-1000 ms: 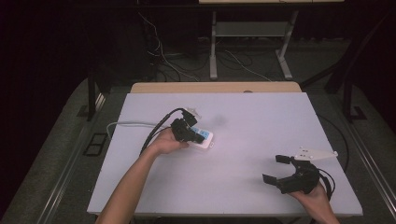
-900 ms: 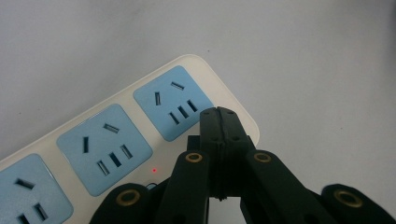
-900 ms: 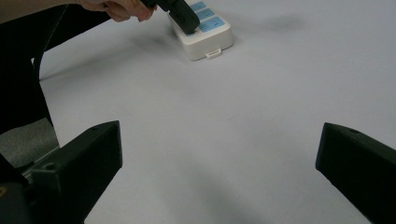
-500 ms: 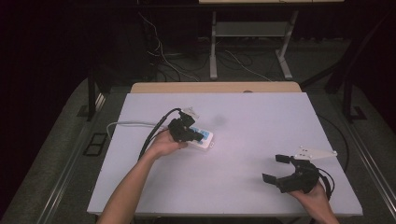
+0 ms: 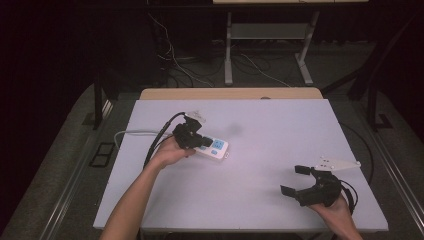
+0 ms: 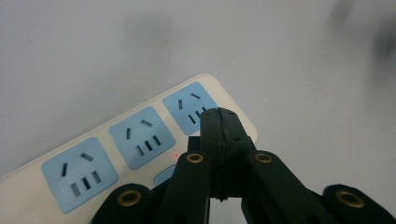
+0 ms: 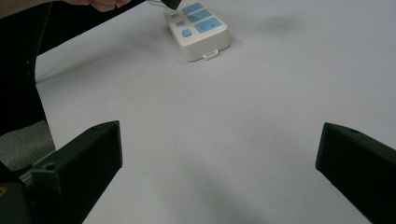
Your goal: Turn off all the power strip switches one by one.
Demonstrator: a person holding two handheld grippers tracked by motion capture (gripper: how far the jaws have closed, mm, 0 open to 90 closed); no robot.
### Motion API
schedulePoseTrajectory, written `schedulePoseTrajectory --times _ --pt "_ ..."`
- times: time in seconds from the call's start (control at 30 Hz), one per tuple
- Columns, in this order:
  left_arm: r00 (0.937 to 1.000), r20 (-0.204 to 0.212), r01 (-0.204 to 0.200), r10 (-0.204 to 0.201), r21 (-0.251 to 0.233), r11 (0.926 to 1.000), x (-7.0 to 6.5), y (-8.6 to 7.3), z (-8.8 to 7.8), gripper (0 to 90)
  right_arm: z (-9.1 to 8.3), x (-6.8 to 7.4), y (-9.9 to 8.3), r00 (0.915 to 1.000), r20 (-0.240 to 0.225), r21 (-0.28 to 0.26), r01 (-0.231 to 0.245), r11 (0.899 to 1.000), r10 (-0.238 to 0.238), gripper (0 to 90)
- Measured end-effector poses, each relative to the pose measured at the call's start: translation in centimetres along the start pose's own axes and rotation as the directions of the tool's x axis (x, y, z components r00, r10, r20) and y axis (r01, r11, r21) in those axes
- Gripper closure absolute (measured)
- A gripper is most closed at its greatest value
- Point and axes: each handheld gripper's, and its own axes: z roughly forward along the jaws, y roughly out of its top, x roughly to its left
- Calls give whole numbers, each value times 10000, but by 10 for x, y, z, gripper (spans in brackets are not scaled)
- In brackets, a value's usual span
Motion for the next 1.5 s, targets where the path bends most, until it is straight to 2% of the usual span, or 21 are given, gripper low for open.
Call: schedulePoseTrajectory --times 0.23,0.43,0.9,1.27,1.5 --pt "9996 -152 217 -220 -207 9995 6 -3 -12 895 1 0 0 10000 1 -3 27 10000 -27 4" --pt "9993 -275 264 -271 -265 9993 10 -5 -16 895 1 0 0 10000 1 24 39 10000 -39 4" --pt "9985 -446 316 -326 -232 9992 18 -10 -13 895 1 0 0 10000 -18 56 44 10000 -44 4" --pt "9990 -397 228 -225 65 9997 19 -11 -4 894 1 0 0 10000 -31 81 41 10000 -41 4" --pt "9985 -445 334 -324 211 9992 21 -15 1 894 1 1 0 10000 -40 92 45 9999 -45 4"
